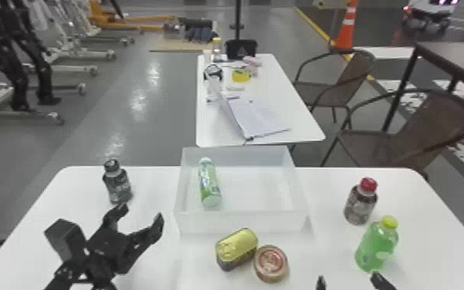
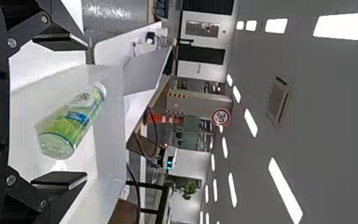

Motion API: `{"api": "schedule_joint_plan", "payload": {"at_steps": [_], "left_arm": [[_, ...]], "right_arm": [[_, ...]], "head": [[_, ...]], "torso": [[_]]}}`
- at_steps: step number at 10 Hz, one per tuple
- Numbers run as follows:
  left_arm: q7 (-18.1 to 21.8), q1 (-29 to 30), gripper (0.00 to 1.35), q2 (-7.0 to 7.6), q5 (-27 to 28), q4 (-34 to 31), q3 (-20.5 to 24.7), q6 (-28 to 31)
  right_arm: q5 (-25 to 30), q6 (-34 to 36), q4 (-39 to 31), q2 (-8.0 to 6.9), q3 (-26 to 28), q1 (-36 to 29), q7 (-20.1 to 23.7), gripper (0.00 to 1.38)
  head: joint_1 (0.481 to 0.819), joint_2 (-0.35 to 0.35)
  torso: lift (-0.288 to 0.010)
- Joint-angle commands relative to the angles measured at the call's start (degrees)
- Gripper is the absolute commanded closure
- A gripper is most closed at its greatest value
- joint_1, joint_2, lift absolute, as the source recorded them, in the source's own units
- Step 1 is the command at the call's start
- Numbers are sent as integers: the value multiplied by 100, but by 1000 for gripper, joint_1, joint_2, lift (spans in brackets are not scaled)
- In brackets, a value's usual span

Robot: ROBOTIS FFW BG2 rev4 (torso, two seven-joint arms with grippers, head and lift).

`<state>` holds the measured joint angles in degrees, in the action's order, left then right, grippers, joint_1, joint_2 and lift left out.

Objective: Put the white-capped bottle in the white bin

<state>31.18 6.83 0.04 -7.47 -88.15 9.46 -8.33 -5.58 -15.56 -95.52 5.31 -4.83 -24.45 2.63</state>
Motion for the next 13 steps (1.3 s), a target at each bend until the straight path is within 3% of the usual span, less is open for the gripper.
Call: {"api": "schedule_joint_plan", "payload": {"at_steps": [1,5,8,13], "left_arm": [[-15,398,298,-18,255,-141,372,-160],[-33,1057,298,-18,598,-264,987,-432],[-287,1286,298,-18,712,-264,1277,-731],[-287,1312,298,-18,677,-264,1295,-731]], "right_arm": [[-22,0,-2,22,0,-7,0,87],[-39,0,-11,31,0,-51,0,87],[-48,0,-20,40,0,-51,0,88],[-39,0,-37,40,0,-68,0,88]], "head": [[549,0],[549,0],[549,0],[549,0]], "torso": [[-100],[-100],[-100],[-100]]}}
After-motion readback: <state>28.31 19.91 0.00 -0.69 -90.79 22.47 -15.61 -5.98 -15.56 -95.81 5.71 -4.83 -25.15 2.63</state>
